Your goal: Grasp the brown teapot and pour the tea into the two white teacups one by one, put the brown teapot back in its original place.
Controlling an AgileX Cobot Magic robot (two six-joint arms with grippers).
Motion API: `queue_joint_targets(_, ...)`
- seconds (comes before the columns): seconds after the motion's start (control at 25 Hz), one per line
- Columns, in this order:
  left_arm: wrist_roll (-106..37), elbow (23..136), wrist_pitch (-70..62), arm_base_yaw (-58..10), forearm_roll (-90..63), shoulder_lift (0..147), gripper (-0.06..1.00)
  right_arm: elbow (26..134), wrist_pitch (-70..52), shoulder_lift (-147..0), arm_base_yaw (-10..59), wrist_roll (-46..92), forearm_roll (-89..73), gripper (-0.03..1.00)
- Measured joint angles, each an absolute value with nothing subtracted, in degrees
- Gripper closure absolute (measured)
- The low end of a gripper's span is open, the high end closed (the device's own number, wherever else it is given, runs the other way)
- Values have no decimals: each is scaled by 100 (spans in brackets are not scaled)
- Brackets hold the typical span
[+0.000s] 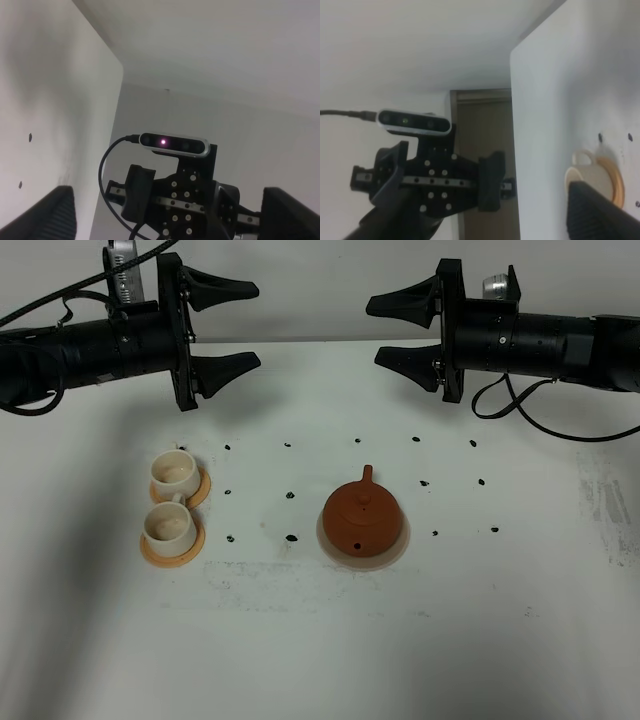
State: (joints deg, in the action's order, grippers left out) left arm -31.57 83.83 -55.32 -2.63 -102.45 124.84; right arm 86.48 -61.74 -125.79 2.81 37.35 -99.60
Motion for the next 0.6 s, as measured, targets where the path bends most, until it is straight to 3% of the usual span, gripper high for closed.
queue_joint_targets(0.6, -3248, 8383, -5473, -257, -10134, 12484, 24, 8648, -5869, -12579, 271, 3735, -9960, 37)
